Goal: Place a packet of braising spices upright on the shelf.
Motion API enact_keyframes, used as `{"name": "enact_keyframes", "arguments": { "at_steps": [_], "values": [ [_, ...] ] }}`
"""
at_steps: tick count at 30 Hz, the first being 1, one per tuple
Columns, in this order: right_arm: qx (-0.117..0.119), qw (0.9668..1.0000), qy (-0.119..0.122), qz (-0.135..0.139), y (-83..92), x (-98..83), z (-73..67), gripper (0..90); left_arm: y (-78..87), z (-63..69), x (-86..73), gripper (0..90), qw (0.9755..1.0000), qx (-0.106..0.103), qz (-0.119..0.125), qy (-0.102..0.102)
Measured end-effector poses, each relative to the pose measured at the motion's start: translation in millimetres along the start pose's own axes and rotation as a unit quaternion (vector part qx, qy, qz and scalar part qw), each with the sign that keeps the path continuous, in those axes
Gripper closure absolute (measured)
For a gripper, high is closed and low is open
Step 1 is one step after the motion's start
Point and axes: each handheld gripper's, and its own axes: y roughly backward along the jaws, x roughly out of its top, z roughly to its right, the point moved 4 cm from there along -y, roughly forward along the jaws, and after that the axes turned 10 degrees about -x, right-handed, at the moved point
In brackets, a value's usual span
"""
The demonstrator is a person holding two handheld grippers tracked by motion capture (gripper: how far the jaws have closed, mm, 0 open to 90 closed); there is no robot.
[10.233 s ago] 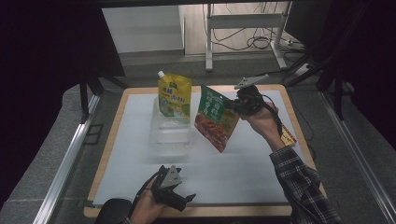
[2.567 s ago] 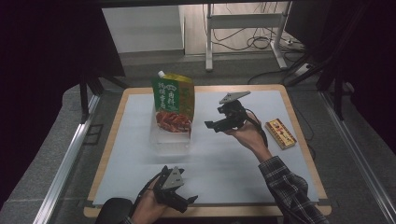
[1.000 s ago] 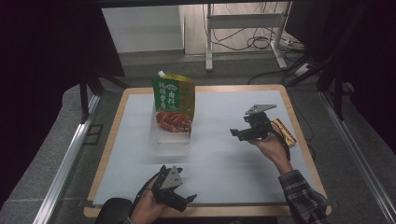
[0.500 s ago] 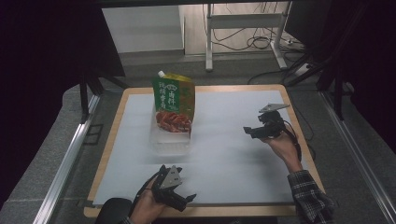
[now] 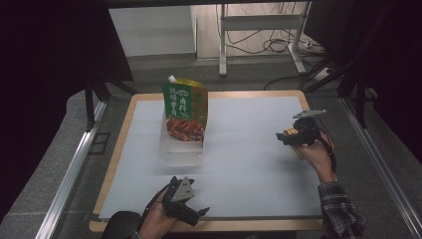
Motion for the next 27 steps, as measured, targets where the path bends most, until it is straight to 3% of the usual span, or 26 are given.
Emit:
{"name": "enact_keyframes", "arguments": {
  "at_steps": [13, 27],
  "values": [
    [-0.034, 0.9991, -0.009, -0.023, -11.7, -18.9, 26.3, 16.4, -0.8, 0.8, -0.1, 0.0, 1.0, -0.002, -0.002, -0.001],
    [-0.039, 0.9978, -0.023, -0.048, -30.4, -36.7, 38.2, 16.5, -1.7, 1.1, -0.5, 0.0, 1.0, -0.001, -0.006, -0.003]
  ]
}}
